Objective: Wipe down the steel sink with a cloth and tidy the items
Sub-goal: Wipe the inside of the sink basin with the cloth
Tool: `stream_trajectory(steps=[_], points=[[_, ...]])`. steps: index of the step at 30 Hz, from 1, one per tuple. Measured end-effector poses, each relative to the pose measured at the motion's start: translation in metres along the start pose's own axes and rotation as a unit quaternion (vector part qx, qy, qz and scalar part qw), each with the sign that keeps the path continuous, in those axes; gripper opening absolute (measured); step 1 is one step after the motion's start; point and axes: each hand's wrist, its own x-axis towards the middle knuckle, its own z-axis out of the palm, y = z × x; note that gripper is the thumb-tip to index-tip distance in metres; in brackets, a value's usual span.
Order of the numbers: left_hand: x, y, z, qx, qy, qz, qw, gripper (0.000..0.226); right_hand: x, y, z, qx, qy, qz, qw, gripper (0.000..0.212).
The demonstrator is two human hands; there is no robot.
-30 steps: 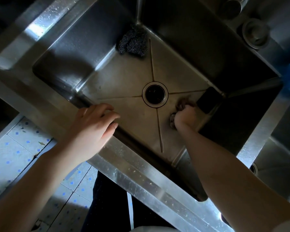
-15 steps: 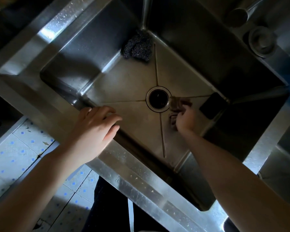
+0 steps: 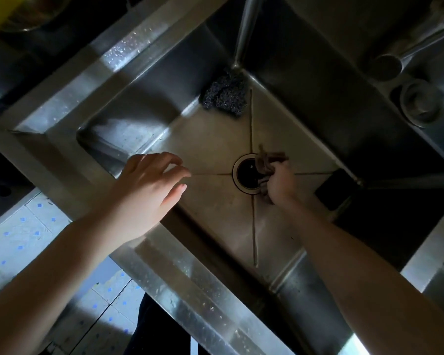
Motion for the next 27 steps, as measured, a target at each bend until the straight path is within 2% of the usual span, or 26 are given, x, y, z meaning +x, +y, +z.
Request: stream_trajectory(steps=[2, 4, 9, 12, 13, 15, 21, 27], points=[[0.003, -0.004, -0.003, 0.007, 0.008, -0.001, 1.000, 0.038, -0.004, 0.006, -0.001, -0.006, -0.022, -0.037, 0.999, 0.035], [0.008, -0.011, -0.009, 0.012, 0.016, -0.008, 1.000, 0.037, -0.002, 0.008, -0.006, -0.008, 0.000, -0.032, 0.999, 0.033], [0.026, -0.035, -0.026, 0.028, 0.057, -0.019, 0.998, 0.038, 0.020, 0.005, -0.021, 0.015, 0.059, 0.073, 0.995, 0.037], [0.038, -0.048, -0.032, 0.030, 0.062, -0.015, 0.998, 0.040, 0.051, -0.006, -0.030, 0.104, 0.088, 0.141, 0.981, 0.035], [0.043, -0.052, -0.033, 0.027, 0.061, -0.011, 0.998, 0.040, 0.060, -0.013, -0.034, 0.138, 0.094, 0.156, 0.973, 0.034], [0.051, -0.059, -0.033, 0.025, 0.058, -0.009, 0.998, 0.039, 0.075, -0.027, -0.038, 0.136, 0.086, 0.152, 0.975, 0.035], [0.067, -0.067, -0.032, 0.044, 0.086, -0.012, 0.995, 0.033, 0.095, -0.045, -0.028, -0.005, 0.009, -0.020, 1.000, 0.040], [0.073, -0.080, -0.037, 0.056, 0.050, -0.020, 0.997, 0.040, 0.053, -0.032, -0.010, -0.131, -0.094, -0.163, 0.973, 0.037]])
